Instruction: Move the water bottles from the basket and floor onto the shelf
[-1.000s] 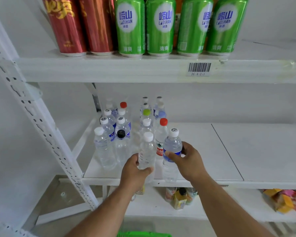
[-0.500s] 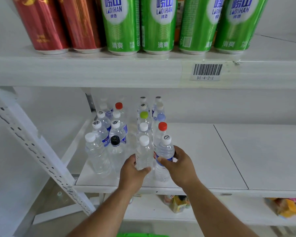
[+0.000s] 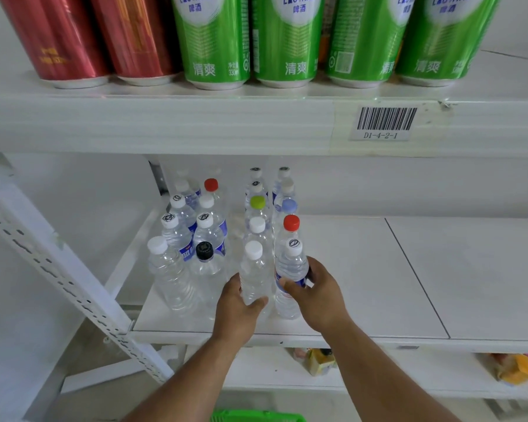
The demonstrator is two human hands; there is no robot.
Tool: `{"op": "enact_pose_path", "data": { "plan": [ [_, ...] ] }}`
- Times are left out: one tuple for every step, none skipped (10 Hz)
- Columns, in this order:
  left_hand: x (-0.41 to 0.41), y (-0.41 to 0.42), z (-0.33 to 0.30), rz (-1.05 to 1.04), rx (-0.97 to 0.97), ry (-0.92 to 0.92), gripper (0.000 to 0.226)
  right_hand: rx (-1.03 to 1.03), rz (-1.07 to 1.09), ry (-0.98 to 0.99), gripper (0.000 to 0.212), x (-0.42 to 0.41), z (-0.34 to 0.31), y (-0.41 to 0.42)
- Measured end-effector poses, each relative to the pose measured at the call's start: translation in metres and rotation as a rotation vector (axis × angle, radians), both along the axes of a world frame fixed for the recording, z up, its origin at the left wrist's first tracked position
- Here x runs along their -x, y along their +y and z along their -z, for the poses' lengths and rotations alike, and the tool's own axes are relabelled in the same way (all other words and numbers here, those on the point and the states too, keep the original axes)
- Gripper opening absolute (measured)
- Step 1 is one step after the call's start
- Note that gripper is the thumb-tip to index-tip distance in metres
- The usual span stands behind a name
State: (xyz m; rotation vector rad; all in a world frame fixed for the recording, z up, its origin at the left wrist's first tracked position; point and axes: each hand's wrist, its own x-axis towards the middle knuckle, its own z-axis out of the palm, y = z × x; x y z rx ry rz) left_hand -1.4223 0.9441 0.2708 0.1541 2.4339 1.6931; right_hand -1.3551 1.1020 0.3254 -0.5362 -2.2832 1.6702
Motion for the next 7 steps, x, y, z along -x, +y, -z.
{"op": "enact_pose_path", "data": {
  "plan": [
    [0.000, 0.000, 0.001, 0.007, 0.007, 0.000, 0.061, 0.006, 0.012, -0.002, 0.040, -0.002, 0.003, 0.000],
    [0.002, -0.001, 0.001, 0.025, 0.020, 0.001, 0.062, 0.011, 0.016, -0.013, 0.049, -0.004, 0.002, -0.002],
    [-0.001, -0.003, -0.003, 0.043, 0.037, -0.015, 0.067, 0.008, 0.025, -0.037, 0.051, -0.007, 0.001, -0.005],
    [-0.003, -0.003, -0.004, 0.073, 0.078, -0.035, 0.078, 0.011, 0.020, -0.040, 0.048, -0.010, 0.001, -0.004],
    [-0.011, -0.009, -0.011, 0.118, 0.116, -0.058, 0.091, -0.008, 0.014, -0.054, 0.048, -0.017, -0.002, -0.006],
    [-0.019, -0.017, -0.015, 0.141, 0.124, -0.067, 0.101, -0.045, 0.050, -0.116, 0.063, -0.024, 0.000, -0.007],
    [-0.034, -0.027, -0.021, 0.166, 0.121, -0.052, 0.098, -0.043, 0.099, -0.169, 0.081, -0.038, 0.000, -0.018]
  ]
}}
